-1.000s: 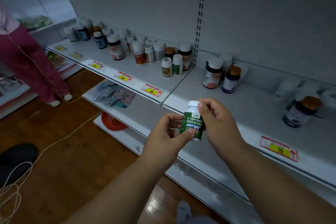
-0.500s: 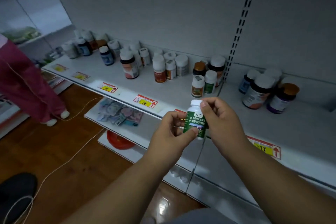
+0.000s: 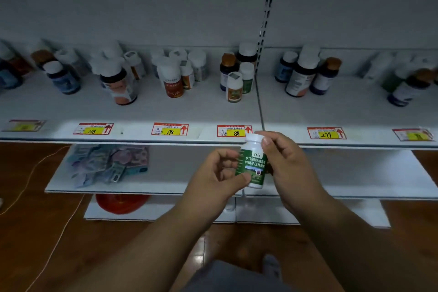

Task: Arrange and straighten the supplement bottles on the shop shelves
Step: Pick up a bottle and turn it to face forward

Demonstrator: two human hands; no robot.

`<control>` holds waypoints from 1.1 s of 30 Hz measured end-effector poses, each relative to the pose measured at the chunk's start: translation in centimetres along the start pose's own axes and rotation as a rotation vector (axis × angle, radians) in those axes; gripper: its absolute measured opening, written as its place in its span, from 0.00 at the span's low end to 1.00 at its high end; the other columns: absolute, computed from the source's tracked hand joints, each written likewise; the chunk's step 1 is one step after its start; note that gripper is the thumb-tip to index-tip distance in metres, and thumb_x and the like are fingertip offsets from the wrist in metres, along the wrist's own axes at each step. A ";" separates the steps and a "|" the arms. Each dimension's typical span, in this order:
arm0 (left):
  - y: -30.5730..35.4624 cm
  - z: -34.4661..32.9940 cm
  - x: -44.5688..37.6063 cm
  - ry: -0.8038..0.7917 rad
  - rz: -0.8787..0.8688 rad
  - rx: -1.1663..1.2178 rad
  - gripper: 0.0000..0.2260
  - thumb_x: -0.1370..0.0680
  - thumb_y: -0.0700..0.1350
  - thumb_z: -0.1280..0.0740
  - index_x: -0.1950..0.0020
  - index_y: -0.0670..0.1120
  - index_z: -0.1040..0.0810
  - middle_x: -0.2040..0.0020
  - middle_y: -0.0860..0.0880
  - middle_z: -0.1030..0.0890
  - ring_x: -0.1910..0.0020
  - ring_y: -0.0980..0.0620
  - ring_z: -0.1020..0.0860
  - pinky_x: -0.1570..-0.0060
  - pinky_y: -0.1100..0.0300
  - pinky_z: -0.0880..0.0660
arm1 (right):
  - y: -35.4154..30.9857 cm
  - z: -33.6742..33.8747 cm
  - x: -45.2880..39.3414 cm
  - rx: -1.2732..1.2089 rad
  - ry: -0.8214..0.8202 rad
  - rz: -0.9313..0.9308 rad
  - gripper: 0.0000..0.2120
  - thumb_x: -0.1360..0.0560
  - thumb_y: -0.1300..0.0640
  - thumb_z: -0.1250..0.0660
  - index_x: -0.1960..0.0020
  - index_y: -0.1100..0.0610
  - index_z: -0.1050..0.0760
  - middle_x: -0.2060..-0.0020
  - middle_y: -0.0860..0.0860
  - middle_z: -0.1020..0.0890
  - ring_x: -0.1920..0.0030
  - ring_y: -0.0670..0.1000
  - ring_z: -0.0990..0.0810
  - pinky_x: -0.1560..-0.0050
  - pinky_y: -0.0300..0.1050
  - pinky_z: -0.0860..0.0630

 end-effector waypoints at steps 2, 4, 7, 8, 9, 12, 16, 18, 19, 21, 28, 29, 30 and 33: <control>-0.2 0.1 0.0 0.010 0.002 0.015 0.15 0.27 0.37 0.28 0.43 0.49 0.24 0.54 0.54 0.17 0.56 0.56 0.18 0.57 0.65 0.23 | 0.2 0.1 0.3 -0.049 -0.018 -0.040 0.12 0.18 0.55 0.40 0.39 0.49 0.21 0.49 0.48 0.16 0.51 0.47 0.17 0.57 0.38 0.22; -0.2 -0.3 -0.2 0.013 -0.007 0.032 0.16 0.28 0.37 0.28 0.43 0.49 0.24 0.53 0.54 0.17 0.55 0.56 0.17 0.58 0.66 0.23 | 0.0 0.7 0.4 -0.046 -0.032 -0.048 0.12 0.18 0.56 0.40 0.39 0.47 0.21 0.48 0.47 0.16 0.51 0.46 0.17 0.57 0.38 0.22; -0.5 -2.0 -0.7 -0.006 -0.008 0.057 0.16 0.28 0.36 0.27 0.43 0.48 0.24 0.53 0.53 0.16 0.54 0.54 0.17 0.57 0.64 0.22 | -0.3 2.7 0.5 -0.026 -0.030 -0.051 0.12 0.18 0.55 0.40 0.38 0.47 0.22 0.48 0.49 0.16 0.50 0.49 0.17 0.55 0.43 0.21; -0.6 -2.8 -0.8 -0.016 -0.009 0.059 0.16 0.28 0.36 0.27 0.43 0.48 0.24 0.53 0.53 0.16 0.54 0.54 0.17 0.57 0.64 0.22 | -0.3 3.5 0.5 -0.021 -0.021 -0.053 0.12 0.18 0.55 0.40 0.38 0.47 0.22 0.48 0.49 0.16 0.49 0.50 0.17 0.54 0.44 0.20; -0.6 -3.7 -1.0 -0.025 -0.012 0.060 0.16 0.28 0.36 0.28 0.43 0.47 0.24 0.54 0.53 0.17 0.55 0.54 0.17 0.57 0.64 0.22 | -0.3 4.5 0.5 -0.018 -0.007 -0.054 0.12 0.18 0.55 0.40 0.39 0.46 0.22 0.48 0.50 0.16 0.49 0.50 0.17 0.55 0.45 0.20; -0.9 -6.7 -1.7 -0.036 -0.026 0.058 0.15 0.28 0.36 0.28 0.43 0.47 0.23 0.53 0.52 0.17 0.54 0.52 0.17 0.56 0.63 0.22 | -0.3 7.8 0.7 -0.030 0.049 -0.043 0.11 0.19 0.55 0.39 0.40 0.46 0.22 0.51 0.49 0.16 0.53 0.47 0.17 0.59 0.39 0.22; -1.7 -12.1 -3.0 -0.012 -0.053 0.040 0.15 0.27 0.35 0.28 0.44 0.48 0.22 0.52 0.51 0.17 0.55 0.51 0.17 0.56 0.62 0.22 | -0.4 13.2 0.9 -0.024 0.055 -0.026 0.11 0.19 0.54 0.39 0.38 0.50 0.24 0.52 0.48 0.16 0.54 0.45 0.17 0.59 0.37 0.22; -2.3 -15.4 -3.6 0.020 -0.056 0.035 0.15 0.27 0.35 0.28 0.44 0.49 0.22 0.52 0.51 0.16 0.56 0.52 0.18 0.56 0.63 0.22 | -0.5 16.2 0.9 -0.032 0.025 -0.029 0.10 0.20 0.55 0.39 0.39 0.52 0.25 0.52 0.49 0.15 0.54 0.46 0.16 0.58 0.37 0.21; -2.6 -17.1 -3.8 0.032 -0.055 0.041 0.15 0.27 0.35 0.28 0.44 0.49 0.22 0.53 0.51 0.16 0.56 0.53 0.18 0.57 0.63 0.23 | -0.5 17.8 0.8 -0.039 0.010 -0.033 0.10 0.20 0.55 0.38 0.40 0.52 0.25 0.52 0.49 0.15 0.53 0.47 0.16 0.57 0.37 0.21; -3.1 -20.3 -4.4 0.050 -0.050 0.043 0.15 0.27 0.36 0.28 0.44 0.49 0.22 0.53 0.52 0.17 0.57 0.54 0.18 0.56 0.63 0.23 | -0.8 20.7 0.5 -0.045 -0.021 -0.038 0.11 0.21 0.55 0.37 0.39 0.53 0.25 0.51 0.50 0.15 0.52 0.48 0.16 0.57 0.37 0.21; -2.4 -28.6 -6.6 0.087 -0.048 0.038 0.14 0.26 0.36 0.29 0.44 0.49 0.22 0.53 0.49 0.17 0.54 0.51 0.18 0.55 0.62 0.22 | -1.7 29.2 -1.2 0.002 -0.033 -0.015 0.09 0.21 0.55 0.35 0.41 0.50 0.24 0.52 0.52 0.15 0.52 0.50 0.16 0.53 0.44 0.20; -2.3 -29.6 -6.8 0.076 -0.047 0.029 0.14 0.26 0.37 0.29 0.44 0.50 0.22 0.52 0.49 0.17 0.54 0.52 0.18 0.56 0.63 0.23 | -1.9 30.3 -1.3 0.002 -0.028 -0.009 0.09 0.21 0.55 0.35 0.41 0.50 0.24 0.52 0.53 0.15 0.52 0.51 0.16 0.52 0.46 0.20; -2.3 -30.6 -6.9 0.066 -0.045 0.023 0.14 0.26 0.37 0.28 0.44 0.50 0.22 0.52 0.49 0.17 0.54 0.53 0.18 0.57 0.64 0.23 | -2.1 31.3 -1.3 0.003 -0.025 -0.005 0.09 0.21 0.55 0.34 0.42 0.50 0.23 0.53 0.53 0.15 0.53 0.51 0.16 0.53 0.45 0.20; -2.8 -32.8 -7.1 0.033 -0.012 0.036 0.14 0.26 0.36 0.29 0.44 0.49 0.22 0.53 0.50 0.16 0.56 0.55 0.18 0.60 0.66 0.25 | -1.6 34.0 -1.0 -0.004 -0.011 -0.036 0.09 0.24 0.55 0.33 0.45 0.48 0.22 0.54 0.51 0.15 0.54 0.48 0.16 0.57 0.40 0.21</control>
Point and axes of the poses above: each hand's wrist, its own x-axis away from the middle knuckle, its own z-axis out of the back of the hand, y = z × x, the point moved 7 cm from there along -x, towards the middle knuckle
